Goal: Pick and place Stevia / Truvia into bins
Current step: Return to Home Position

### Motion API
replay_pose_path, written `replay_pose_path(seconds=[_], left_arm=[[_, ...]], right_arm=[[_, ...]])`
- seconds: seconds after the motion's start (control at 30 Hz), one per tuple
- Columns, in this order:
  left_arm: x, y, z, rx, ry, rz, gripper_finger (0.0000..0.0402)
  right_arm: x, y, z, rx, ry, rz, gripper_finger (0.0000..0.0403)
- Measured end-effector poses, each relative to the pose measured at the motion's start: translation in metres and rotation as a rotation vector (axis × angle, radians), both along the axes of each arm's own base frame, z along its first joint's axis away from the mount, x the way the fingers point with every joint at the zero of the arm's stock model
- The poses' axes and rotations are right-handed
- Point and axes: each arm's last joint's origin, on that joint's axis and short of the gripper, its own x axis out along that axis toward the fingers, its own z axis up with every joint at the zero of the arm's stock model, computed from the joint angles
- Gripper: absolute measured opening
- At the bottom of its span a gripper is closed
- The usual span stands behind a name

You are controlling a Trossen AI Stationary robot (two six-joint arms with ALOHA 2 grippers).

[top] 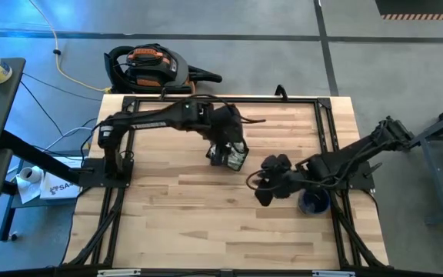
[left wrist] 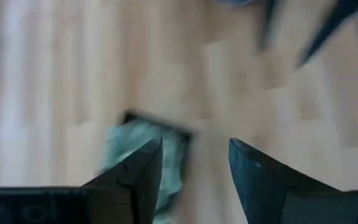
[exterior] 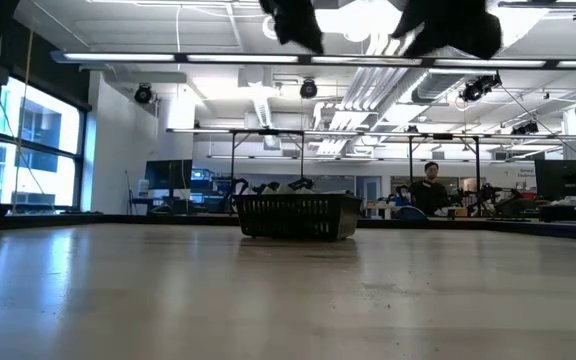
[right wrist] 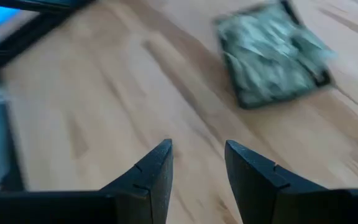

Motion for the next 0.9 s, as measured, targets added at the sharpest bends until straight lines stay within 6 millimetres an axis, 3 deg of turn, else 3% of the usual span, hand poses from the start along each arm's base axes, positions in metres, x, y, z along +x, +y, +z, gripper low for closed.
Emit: replay_pose_path(seconds=[0.13, 0.27, 0.43, 0.57, 0.73, 0.9], left_arm=[[-0.009, -0.009, 0.019, -0.174, -0.069, -0.088, 0.0213], [-0.024, -0.016, 0.023, -0.217, -0.116, -0.055, 0.021], [-0.055, -0.042, 0.022, -0.249, -0.25, -0.003, 0.0211], [-0.084, -0.06, 0.006, -0.296, -0.364, 0.068, 0.0212], [-0.119, -0.075, -0.01, -0.387, -0.576, 0.134, 0.0209], [-0.146, -0.081, -0.038, -0.453, -0.676, 0.168, 0.0213]], right_arm=[[0.002, -0.009, 0.027, -0.007, -0.158, 0.21, 0.0138], [-0.022, -0.024, 0.049, -0.045, -0.223, 0.283, 0.0138], [-0.07, -0.041, 0.03, -0.026, -0.289, 0.249, 0.0138], [-0.1, -0.05, 0.003, 0.019, -0.448, 0.255, 0.0138], [-0.121, -0.054, -0.011, 0.013, -0.713, 0.431, 0.0138], [-0.133, -0.064, -0.025, -0.014, -0.754, 0.401, 0.0138]])
